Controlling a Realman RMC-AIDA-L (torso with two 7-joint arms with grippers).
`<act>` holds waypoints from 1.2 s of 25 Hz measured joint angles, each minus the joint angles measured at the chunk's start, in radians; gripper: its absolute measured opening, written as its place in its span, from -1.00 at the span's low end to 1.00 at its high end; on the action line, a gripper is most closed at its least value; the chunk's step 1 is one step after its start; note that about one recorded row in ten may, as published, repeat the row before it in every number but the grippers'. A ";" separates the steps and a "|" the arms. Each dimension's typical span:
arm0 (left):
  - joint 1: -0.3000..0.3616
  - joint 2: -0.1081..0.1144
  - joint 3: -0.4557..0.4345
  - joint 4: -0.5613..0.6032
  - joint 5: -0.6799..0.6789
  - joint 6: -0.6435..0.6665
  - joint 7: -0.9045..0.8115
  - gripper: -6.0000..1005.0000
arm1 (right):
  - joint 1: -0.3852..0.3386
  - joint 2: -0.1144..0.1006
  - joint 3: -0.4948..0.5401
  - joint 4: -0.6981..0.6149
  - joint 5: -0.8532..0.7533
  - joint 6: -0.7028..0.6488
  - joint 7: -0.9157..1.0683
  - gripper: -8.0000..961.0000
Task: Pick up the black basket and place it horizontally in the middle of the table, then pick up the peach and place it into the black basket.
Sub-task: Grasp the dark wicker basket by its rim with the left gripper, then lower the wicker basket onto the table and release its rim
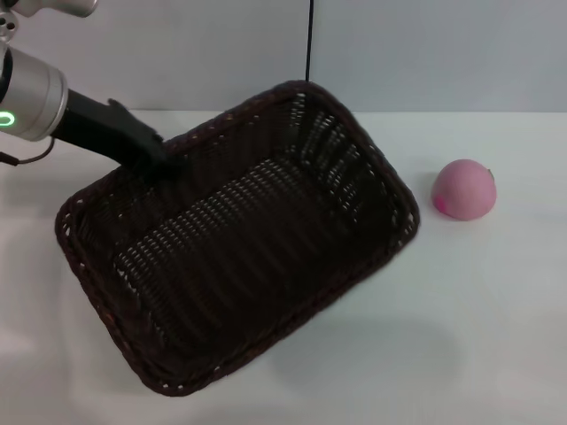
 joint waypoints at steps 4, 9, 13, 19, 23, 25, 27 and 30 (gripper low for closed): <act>0.000 0.002 -0.002 0.001 -0.049 0.008 0.040 -0.61 | 0.002 0.000 0.000 0.000 0.000 0.004 0.000 0.14; -0.008 0.005 -0.023 0.001 -0.101 0.029 0.066 -0.63 | 0.005 0.000 0.000 0.001 0.000 0.009 0.000 0.14; -0.028 0.006 -0.090 -0.002 -0.163 0.090 0.120 -0.63 | 0.005 0.000 0.000 0.001 0.001 0.012 0.000 0.14; -0.044 0.017 -0.172 -0.012 -0.276 0.204 0.200 -0.62 | -0.001 0.000 0.000 0.001 0.001 0.012 0.000 0.14; -0.058 0.023 -0.169 -0.014 -0.297 0.233 0.227 -0.61 | -0.001 0.000 0.000 0.002 0.002 0.012 0.000 0.14; -0.076 0.018 -0.155 -0.015 -0.290 0.243 0.260 -0.60 | -0.001 0.000 0.000 0.004 0.002 0.012 0.000 0.14; -0.085 0.014 -0.148 -0.020 -0.283 0.244 0.279 -0.60 | -0.002 0.000 0.000 0.007 0.001 0.012 0.000 0.14; -0.116 0.007 -0.142 -0.056 -0.265 0.230 0.335 -0.60 | -0.005 0.000 -0.007 0.010 -0.003 0.007 0.000 0.14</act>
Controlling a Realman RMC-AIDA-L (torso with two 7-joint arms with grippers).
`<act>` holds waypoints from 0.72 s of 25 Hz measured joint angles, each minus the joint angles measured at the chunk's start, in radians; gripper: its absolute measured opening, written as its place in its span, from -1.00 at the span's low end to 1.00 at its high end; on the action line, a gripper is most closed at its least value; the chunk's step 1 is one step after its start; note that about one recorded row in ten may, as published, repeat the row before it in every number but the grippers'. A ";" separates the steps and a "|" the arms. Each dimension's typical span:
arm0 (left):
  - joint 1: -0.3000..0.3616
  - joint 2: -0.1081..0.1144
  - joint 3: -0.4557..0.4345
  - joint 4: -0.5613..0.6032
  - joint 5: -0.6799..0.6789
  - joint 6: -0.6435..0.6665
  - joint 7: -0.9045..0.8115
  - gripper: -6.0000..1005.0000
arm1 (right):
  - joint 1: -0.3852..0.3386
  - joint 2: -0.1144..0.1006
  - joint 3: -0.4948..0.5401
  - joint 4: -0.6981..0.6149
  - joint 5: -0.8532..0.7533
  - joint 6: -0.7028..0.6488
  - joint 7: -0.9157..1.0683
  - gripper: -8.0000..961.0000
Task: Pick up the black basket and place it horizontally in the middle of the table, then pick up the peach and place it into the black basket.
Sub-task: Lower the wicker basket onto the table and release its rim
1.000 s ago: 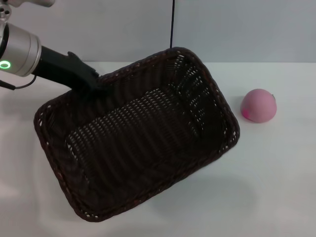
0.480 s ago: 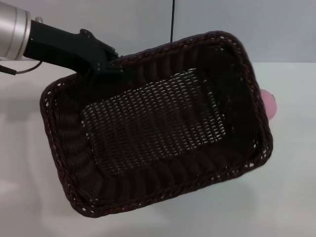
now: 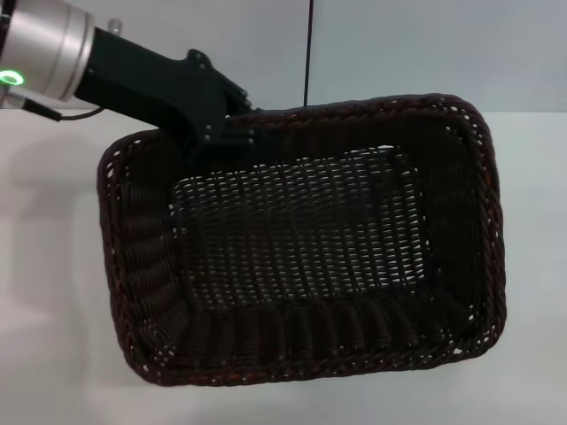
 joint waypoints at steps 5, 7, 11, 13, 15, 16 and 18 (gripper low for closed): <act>-0.030 -0.002 0.014 -0.052 0.018 -0.027 0.059 -0.59 | -0.014 0.000 -0.050 -0.006 -0.016 -0.018 0.000 0.14; -0.040 -0.003 0.020 -0.069 0.028 -0.037 0.070 -0.58 | -0.020 -0.001 -0.084 -0.014 -0.017 -0.033 -0.004 0.14; -0.056 -0.005 0.038 -0.111 0.047 -0.064 0.077 -0.58 | -0.028 -0.001 -0.174 -0.048 -0.018 -0.069 -0.008 0.14; -0.065 -0.005 0.059 -0.137 0.058 -0.089 0.078 -0.57 | -0.029 -0.001 -0.196 -0.058 -0.018 -0.075 -0.009 0.14; -0.067 -0.006 0.074 -0.145 0.060 -0.105 0.079 -0.57 | -0.030 -0.002 -0.235 -0.082 -0.018 -0.081 -0.009 0.15; -0.067 -0.006 0.078 -0.147 0.060 -0.108 0.080 -0.57 | -0.030 -0.002 -0.249 -0.090 -0.018 -0.081 -0.009 0.15; -0.067 -0.007 0.088 -0.151 0.060 -0.112 0.082 -0.56 | -0.033 -0.003 -0.291 -0.106 -0.019 -0.082 -0.009 0.16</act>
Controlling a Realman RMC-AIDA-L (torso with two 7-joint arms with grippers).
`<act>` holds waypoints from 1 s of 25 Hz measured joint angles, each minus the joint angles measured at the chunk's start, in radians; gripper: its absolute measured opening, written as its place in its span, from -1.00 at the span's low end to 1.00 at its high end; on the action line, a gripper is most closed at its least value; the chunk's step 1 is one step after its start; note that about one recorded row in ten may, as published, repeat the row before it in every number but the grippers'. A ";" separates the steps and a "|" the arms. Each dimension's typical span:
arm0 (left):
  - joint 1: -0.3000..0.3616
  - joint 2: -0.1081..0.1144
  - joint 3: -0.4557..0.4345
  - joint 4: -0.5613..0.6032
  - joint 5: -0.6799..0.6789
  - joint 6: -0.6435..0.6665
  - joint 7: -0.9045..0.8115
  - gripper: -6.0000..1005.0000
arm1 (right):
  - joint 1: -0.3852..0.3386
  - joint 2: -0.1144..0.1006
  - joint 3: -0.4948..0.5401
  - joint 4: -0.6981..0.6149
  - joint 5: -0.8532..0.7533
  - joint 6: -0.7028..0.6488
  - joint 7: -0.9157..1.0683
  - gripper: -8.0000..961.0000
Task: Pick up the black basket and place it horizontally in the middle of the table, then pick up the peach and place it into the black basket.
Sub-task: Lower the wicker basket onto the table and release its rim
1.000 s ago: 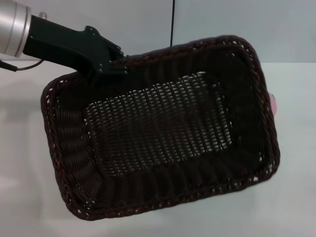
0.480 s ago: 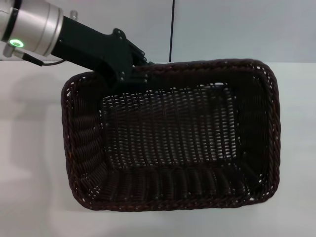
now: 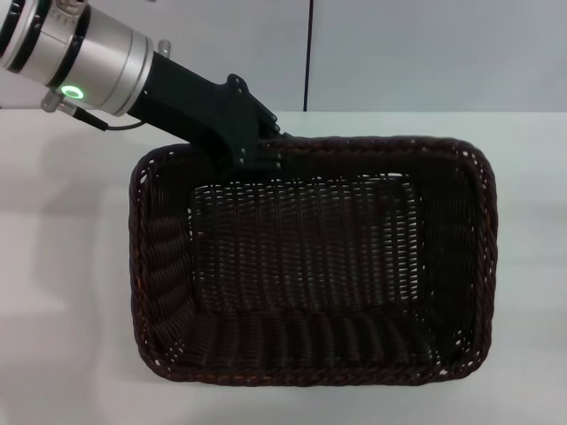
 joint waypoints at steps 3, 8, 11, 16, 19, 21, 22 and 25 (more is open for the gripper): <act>-0.002 0.000 0.027 -0.002 0.001 0.001 0.005 -0.56 | -0.005 0.000 -0.055 -0.020 0.000 -0.001 0.000 0.17; -0.010 0.000 0.073 -0.008 0.001 -0.010 0.006 -0.55 | 0.002 0.001 -0.062 -0.022 0.000 0.003 0.000 0.18; -0.015 0.000 0.076 -0.018 0.002 -0.030 0.007 -0.54 | 0.005 0.001 -0.063 -0.022 0.000 0.006 0.000 0.19; -0.023 -0.002 0.077 -0.041 0.002 -0.070 0.006 -0.53 | 0.006 0.001 -0.063 -0.018 0.000 0.008 -0.001 0.20; -0.025 -0.003 0.077 -0.053 0.002 -0.087 0.006 -0.53 | 0.005 0.000 -0.063 -0.017 0.000 0.009 -0.001 0.21; -0.027 -0.003 0.079 -0.062 0.002 -0.099 0.007 -0.52 | 0.005 0.000 -0.063 -0.017 0.000 0.009 -0.001 0.22; -0.027 -0.003 0.081 -0.063 0.002 -0.103 0.007 -0.52 | 0.005 0.000 -0.064 -0.017 0.000 0.009 -0.001 0.22; -0.026 -0.003 0.086 -0.065 0.002 -0.119 0.007 -0.05 | 0.005 0.000 -0.064 -0.017 0.000 0.009 -0.001 0.23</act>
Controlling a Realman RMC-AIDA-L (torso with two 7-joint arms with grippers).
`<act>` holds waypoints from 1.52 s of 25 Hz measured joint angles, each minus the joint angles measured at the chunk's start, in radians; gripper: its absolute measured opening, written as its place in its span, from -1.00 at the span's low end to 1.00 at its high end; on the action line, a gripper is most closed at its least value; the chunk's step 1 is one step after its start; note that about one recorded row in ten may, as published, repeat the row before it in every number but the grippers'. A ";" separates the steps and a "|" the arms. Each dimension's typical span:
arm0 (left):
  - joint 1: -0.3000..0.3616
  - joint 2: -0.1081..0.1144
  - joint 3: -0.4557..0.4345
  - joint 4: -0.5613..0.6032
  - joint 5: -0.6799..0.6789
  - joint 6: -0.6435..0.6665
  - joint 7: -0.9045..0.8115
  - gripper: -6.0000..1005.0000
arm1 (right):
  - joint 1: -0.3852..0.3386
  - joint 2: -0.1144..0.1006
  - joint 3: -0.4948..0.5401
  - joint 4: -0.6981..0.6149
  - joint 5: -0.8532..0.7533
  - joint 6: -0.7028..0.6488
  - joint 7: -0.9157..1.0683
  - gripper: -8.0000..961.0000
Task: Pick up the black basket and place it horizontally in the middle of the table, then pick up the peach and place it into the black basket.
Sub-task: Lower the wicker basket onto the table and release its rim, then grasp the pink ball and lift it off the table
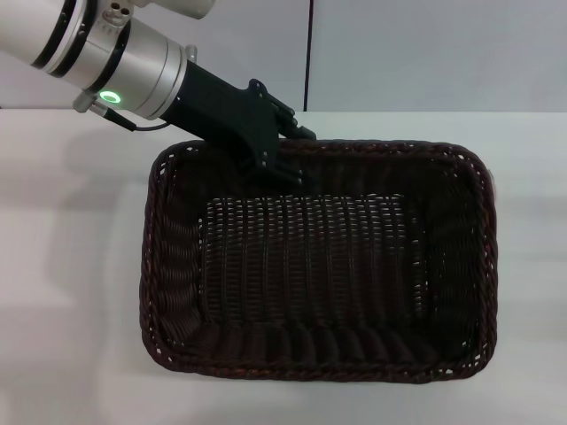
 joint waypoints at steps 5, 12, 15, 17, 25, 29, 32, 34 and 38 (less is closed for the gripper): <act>0.008 0.000 0.000 -0.001 -0.003 -0.030 0.000 0.13 | 0.003 0.000 -0.001 0.000 0.000 0.001 0.000 0.24; 0.063 0.000 -0.011 0.019 -0.066 -0.137 0.005 0.35 | 0.004 0.000 -0.003 -0.001 0.000 0.000 0.000 0.26; 0.101 0.000 -0.013 0.032 -0.142 -0.178 0.025 0.34 | 0.001 -0.001 -0.006 -0.005 -0.011 -0.003 0.000 0.27; 0.142 0.001 -0.019 0.036 -0.231 -0.212 0.056 0.33 | -0.003 -0.003 -0.008 -0.020 -0.047 -0.005 0.004 0.27; 0.333 0.001 -0.038 -0.040 -0.716 -0.262 0.226 0.33 | -0.054 -0.038 -0.010 -0.312 -0.392 -0.013 0.349 0.30; 0.430 0.000 -0.039 -0.181 -0.993 -0.203 0.372 0.33 | -0.046 -0.085 0.003 -0.584 -0.738 -0.071 0.788 0.31; 0.449 0.000 -0.039 -0.264 -1.090 -0.162 0.444 0.33 | -0.024 -0.095 0.009 -0.693 -0.876 -0.103 0.941 0.32; 0.467 0.000 -0.039 -0.335 -1.165 -0.116 0.524 0.33 | 0.019 -0.104 0.004 -0.820 -1.030 -0.133 1.120 0.32; 0.506 0.000 -0.039 -0.400 -1.252 -0.075 0.616 0.33 | 0.084 -0.123 0.000 -0.894 -1.171 -0.161 1.263 0.33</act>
